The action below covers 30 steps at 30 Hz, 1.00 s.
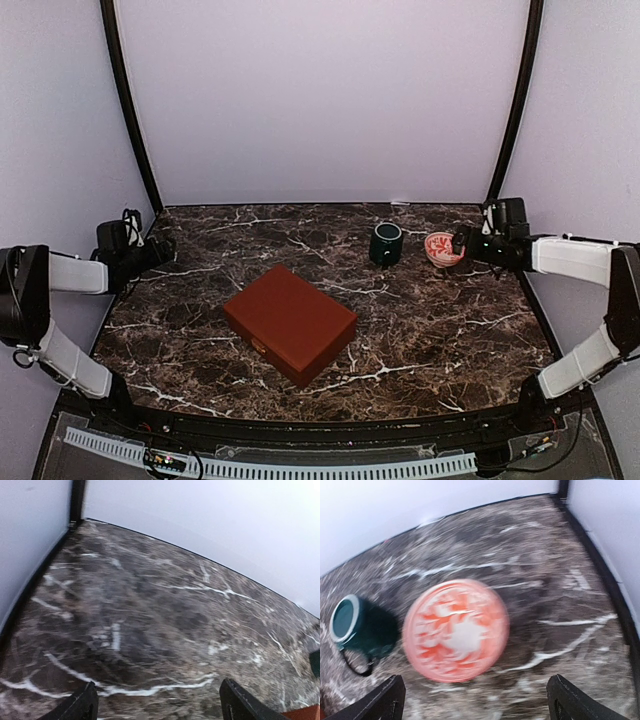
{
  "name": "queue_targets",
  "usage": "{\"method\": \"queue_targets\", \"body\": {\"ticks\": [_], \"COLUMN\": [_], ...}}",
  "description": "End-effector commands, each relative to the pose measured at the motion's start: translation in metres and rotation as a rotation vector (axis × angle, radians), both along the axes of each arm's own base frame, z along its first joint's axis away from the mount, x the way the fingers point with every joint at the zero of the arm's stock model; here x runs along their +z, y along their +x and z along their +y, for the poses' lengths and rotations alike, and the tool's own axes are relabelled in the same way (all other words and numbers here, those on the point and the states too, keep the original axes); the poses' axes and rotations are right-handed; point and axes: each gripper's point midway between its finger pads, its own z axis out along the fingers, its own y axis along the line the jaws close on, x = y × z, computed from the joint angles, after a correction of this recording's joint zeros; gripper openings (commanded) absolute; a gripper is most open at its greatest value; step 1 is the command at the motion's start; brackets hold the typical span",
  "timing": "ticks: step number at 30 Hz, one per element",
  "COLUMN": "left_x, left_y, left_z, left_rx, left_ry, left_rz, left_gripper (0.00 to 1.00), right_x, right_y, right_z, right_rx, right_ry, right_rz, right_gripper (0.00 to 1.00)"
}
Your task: Organize the mixed jewelry
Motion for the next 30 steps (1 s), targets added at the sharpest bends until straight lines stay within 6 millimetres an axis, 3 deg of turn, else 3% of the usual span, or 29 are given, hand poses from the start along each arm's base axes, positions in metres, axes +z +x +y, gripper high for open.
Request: {"method": "queue_targets", "body": {"ticks": [1,4,6,13,20,30], "left_x": [0.022,0.022,0.014,0.004,0.006,0.009], "left_y": [-0.02,-0.037,-0.047,-0.041,-0.036,-0.039], "left_z": [0.058,0.066,0.067,0.05,0.042,0.041], "left_rx": [0.21,0.245,0.243,0.123,0.08,0.087], "left_ry": [0.135,0.232,0.279,0.326,0.321,0.323], "left_rz": [-0.11,-0.156,-0.177,-0.236,-0.273,-0.307], "left_gripper": [0.87,0.87,0.87,0.88,0.88,0.9], "right_x": [0.037,0.041,0.034,0.033,0.018,0.018], "right_y": [-0.004,-0.022,-0.038,-0.063,-0.063,-0.059], "right_z": [-0.055,-0.083,-0.095,-0.109,-0.115,-0.114], "right_rx": [-0.088,-0.166,-0.214,-0.26,-0.267,-0.263], "right_ry": [0.021,-0.032,-0.079,-0.181,-0.25,-0.247], "right_rz": [-0.215,-0.323,-0.37,-0.552,-0.538,-0.54], "right_gripper": [1.0,1.0,1.0,1.0,1.0,1.0]}}
